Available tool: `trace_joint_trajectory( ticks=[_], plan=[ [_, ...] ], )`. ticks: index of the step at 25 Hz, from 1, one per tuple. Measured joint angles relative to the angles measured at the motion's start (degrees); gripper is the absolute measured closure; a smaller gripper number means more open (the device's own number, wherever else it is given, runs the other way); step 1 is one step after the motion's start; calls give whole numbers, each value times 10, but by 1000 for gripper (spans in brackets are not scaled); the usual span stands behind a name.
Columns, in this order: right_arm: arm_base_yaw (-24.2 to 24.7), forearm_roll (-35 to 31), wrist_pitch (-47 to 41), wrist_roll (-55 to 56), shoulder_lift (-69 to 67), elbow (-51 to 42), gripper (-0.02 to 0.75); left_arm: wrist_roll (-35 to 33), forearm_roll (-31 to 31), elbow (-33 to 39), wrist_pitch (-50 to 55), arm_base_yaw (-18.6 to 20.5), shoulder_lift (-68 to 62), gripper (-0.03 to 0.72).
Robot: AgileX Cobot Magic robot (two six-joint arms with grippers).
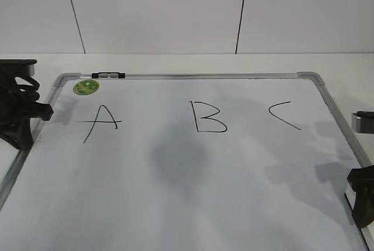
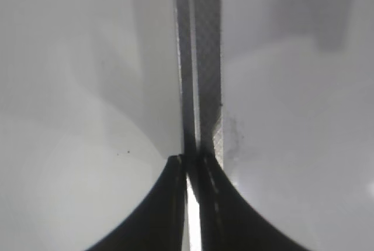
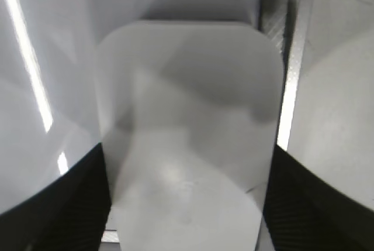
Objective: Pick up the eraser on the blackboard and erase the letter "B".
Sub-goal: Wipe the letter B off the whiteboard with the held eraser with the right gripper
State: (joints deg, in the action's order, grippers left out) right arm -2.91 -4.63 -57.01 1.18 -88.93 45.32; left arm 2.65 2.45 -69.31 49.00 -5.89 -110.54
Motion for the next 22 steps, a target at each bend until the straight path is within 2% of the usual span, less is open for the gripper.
trace_joint_trajectory(
  ticks=[13,22],
  plan=[
    [0,0,-10,0,-1,1,191,0,0,0,0,0,0,664],
    [0,-1,-74,1,-5,45,192,0,-1,0,-1,0,0,664]
  ],
)
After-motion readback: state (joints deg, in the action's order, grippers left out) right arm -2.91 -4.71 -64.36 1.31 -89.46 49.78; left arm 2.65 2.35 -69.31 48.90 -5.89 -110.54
